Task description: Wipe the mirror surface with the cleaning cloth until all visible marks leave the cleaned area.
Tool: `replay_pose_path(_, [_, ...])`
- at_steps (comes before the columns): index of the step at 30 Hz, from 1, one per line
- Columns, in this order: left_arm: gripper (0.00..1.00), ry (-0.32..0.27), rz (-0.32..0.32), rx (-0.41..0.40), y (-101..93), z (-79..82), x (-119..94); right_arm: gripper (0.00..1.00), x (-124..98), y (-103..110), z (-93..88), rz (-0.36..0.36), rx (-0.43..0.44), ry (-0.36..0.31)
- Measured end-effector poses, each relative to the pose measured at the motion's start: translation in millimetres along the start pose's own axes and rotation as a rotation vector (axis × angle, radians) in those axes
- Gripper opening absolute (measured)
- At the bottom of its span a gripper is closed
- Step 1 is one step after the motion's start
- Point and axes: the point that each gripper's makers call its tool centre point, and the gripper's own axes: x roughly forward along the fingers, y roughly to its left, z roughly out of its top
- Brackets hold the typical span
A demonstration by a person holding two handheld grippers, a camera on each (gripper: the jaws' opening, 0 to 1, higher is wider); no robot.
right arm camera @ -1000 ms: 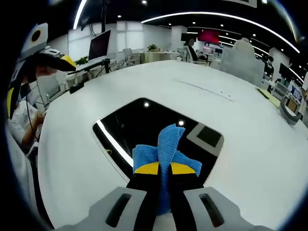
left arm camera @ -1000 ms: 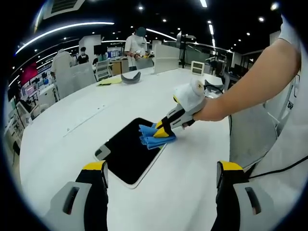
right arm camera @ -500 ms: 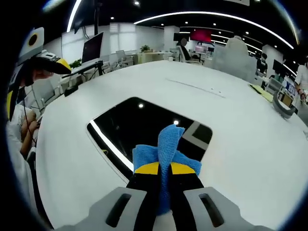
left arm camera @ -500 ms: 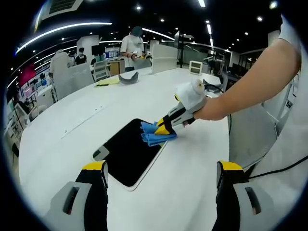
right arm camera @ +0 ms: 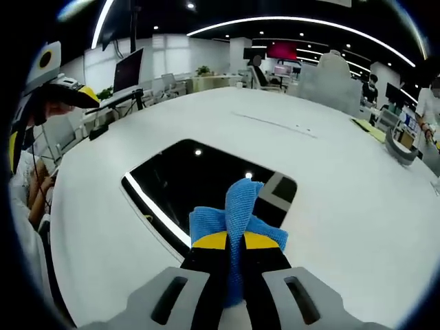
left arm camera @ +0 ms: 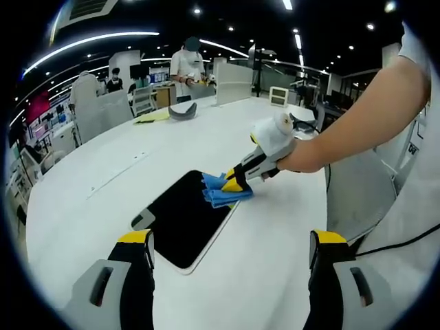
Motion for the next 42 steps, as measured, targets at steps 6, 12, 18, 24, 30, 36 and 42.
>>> replay_pose_path(6, [0.94, 0.003, 0.001, 0.0, 0.0, -0.4, 0, 0.02, -1, -2, -0.9, -0.013, 0.019, -0.01])
replay_pose_path(12, [0.94, 0.002, 0.009, 0.006, 1.1, 0.6, 0, 0.02, -1, -2, -1.8, -0.05, 0.048, -0.019])
replay_pose_path(18, [0.94, 0.004, 0.017, 0.01, 1.8, 1.1, -2, 0.02, -3, -2, -2.7, -0.115, 0.075, -0.021])
replay_pose_path(24, [0.94, 0.005, 0.029, 0.007, 1.2, 2.1, -1, 0.02, -5, -3, -4.2, -0.25, 0.122, -0.021])
replay_pose_path(30, [0.94, 0.003, 0.047, 0.004, 1.8, 6.5, -3, 0.02, -5, -4, -3.4, -0.285, 0.123, -0.026])
replay_pose_path(36, [0.94, 0.009, 0.063, -0.007, 3.4, 5.2, -5, 0.02, -1, -8, -1.0, -0.267, 0.111, -0.035])
replay_pose_path(42, [0.94, 0.011, 0.074, -0.013, 3.0, 5.1, -6, 0.02, 10, -18, 8.2, -0.234, 0.087, -0.037])
